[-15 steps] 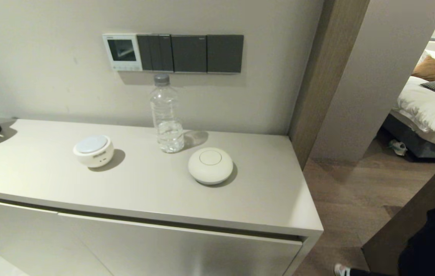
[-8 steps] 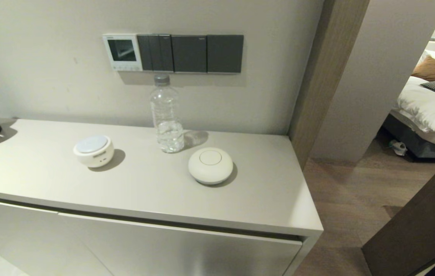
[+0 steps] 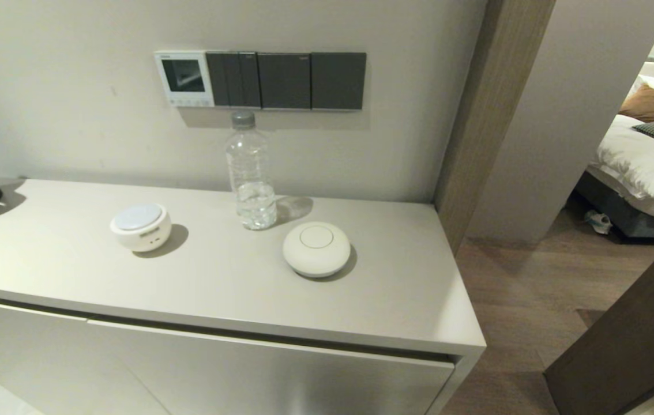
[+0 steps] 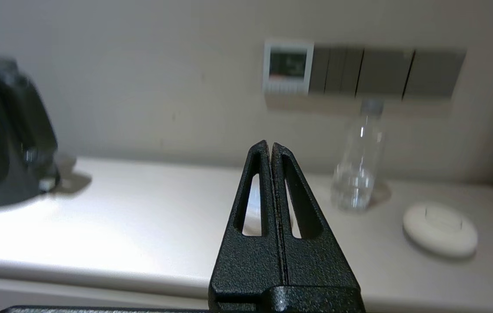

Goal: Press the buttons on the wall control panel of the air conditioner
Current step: Turn on the central air conditioner

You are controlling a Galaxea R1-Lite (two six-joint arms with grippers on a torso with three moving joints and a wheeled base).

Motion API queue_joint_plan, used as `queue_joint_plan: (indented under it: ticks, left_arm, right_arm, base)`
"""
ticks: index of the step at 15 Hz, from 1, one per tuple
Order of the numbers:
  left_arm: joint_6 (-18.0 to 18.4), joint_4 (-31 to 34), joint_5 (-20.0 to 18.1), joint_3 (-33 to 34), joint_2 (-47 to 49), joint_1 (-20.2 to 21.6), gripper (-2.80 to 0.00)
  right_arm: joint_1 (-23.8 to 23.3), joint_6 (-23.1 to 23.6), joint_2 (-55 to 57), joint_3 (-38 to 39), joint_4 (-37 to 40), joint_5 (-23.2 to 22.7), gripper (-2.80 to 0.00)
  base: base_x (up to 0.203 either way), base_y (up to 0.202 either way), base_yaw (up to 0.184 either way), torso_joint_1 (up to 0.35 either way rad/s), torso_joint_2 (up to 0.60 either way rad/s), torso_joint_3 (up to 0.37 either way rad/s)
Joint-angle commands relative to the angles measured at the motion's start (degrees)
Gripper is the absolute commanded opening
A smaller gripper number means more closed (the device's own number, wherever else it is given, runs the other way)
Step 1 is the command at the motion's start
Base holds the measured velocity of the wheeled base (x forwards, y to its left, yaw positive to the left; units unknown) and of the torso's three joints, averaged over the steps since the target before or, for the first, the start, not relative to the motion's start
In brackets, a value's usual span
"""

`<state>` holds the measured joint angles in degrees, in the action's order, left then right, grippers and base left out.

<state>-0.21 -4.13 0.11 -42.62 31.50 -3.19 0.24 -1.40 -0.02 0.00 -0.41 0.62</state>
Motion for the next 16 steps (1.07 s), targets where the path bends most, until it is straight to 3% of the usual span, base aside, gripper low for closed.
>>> queue_joint_plan:
  ticks: [1,5,8,10,16]
  left_arm:
    - [-0.1,-0.2,-0.2,-11.5,15.5,-0.2,-2.80]
    - [-0.3,-1.7,-1.7,-30.0,35.2,-1.2,-2.80]
    - [-1.5,-2.7,-2.2,-38.7,47.0,-4.7,-2.80]
    - [-1.9,-5.6,-2.3,-40.4,52.1,-7.1,-2.80]
    - [-2.1,-16.1,-2.4,-40.0,64.3,-7.6,-2.80]
  right_arm:
    - [0.0,0.0,0.0,0.2,0.0,0.0,-2.80]
    - [0.0,0.0,0.0,0.2,0.0,0.0,-2.80]
    - [0.0,0.0,0.0,0.2,0.0,0.0,-2.80]
    - [0.0,0.0,0.0,0.2,0.0,0.0,-2.80]
    - [0.0,0.0,0.0,0.2,0.0,0.0,-2.80]
  base:
    - [0.000,0.000,0.000,0.000,0.00,0.000]
    - [0.000,0.000,0.000,0.000,0.00,0.000]
    - [0.000,0.000,0.000,0.000,0.00,0.000]
    - [0.000,0.000,0.000,0.000,0.00,0.000]
    - [0.000,0.000,0.000,0.000,0.00,0.000]
